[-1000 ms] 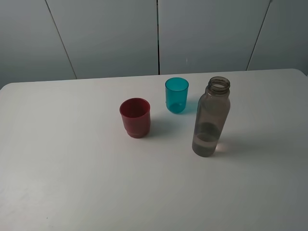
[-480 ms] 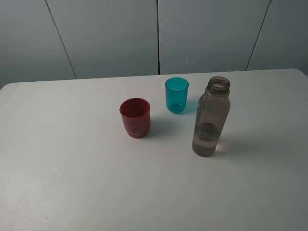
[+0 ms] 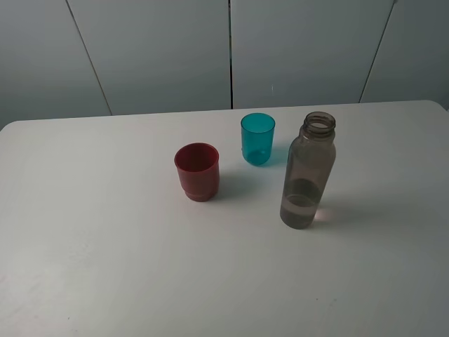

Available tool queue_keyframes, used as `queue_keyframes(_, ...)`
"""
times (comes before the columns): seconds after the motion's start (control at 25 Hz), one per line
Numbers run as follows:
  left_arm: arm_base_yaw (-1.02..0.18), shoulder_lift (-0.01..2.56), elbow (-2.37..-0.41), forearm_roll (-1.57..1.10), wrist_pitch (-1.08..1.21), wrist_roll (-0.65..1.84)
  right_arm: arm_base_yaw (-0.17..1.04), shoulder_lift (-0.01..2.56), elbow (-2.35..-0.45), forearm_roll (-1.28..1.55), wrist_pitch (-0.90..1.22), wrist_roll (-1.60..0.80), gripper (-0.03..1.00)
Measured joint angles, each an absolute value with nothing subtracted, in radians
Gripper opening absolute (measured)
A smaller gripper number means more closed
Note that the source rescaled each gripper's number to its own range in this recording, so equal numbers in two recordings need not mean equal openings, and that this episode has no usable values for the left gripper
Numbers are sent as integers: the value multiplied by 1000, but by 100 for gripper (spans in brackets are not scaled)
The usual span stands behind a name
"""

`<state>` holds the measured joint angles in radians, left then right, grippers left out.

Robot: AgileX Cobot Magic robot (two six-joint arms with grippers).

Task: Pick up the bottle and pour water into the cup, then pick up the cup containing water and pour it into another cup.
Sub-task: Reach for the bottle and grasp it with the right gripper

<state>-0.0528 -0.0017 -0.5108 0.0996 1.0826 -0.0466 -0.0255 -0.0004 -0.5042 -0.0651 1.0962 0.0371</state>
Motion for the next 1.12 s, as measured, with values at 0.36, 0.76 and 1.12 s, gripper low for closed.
queue_keyframes(0.36,-53,-2,-511,100,1083,-42,-25,0,-504,-65,1096,37,100)
queue_keyframes(0.76,-53,-2,-511,100,1083,-44,-25,0,-504,-65,1096,37,100)
queue_keyframes(1.12,-53,-2,-511,100,1083,-44,-25,0,-504,-65,1096,37,100)
